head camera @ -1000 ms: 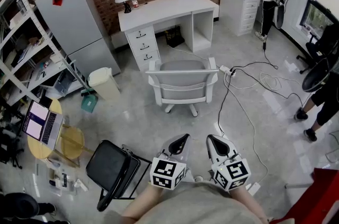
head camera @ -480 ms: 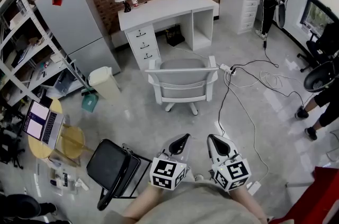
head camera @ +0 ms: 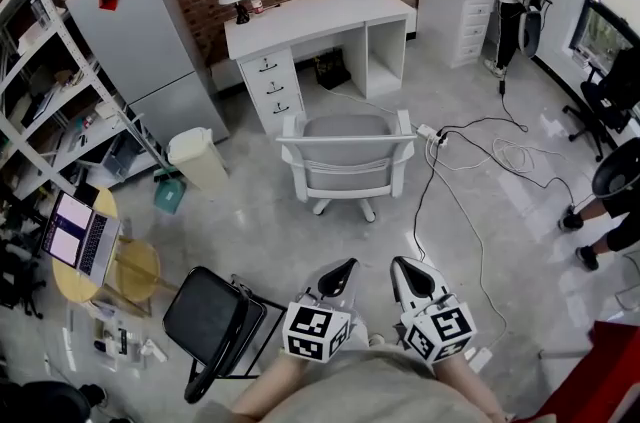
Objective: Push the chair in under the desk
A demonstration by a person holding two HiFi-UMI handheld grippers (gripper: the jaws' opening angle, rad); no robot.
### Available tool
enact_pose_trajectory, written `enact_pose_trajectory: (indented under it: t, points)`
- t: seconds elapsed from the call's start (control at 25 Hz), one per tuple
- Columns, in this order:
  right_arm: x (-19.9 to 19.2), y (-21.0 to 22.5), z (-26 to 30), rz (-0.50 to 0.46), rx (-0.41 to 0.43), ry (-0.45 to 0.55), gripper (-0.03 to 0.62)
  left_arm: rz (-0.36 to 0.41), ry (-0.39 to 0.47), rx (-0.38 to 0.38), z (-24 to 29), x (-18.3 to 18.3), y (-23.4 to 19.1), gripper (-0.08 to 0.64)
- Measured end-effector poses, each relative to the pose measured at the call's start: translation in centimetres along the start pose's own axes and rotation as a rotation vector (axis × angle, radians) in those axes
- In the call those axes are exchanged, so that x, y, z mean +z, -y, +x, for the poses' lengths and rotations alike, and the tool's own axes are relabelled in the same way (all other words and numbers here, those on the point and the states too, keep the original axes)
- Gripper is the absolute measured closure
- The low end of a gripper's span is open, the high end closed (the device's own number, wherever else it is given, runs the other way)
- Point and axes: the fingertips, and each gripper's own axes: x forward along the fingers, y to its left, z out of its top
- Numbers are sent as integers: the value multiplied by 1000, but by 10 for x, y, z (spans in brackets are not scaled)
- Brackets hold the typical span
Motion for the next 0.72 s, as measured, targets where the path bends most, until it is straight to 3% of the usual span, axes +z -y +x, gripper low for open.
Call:
enact_pose_trajectory:
  t: [0.72]
  points:
    - [27,20,86,7,21,-7,584,0,24,4,53,41,-72,549]
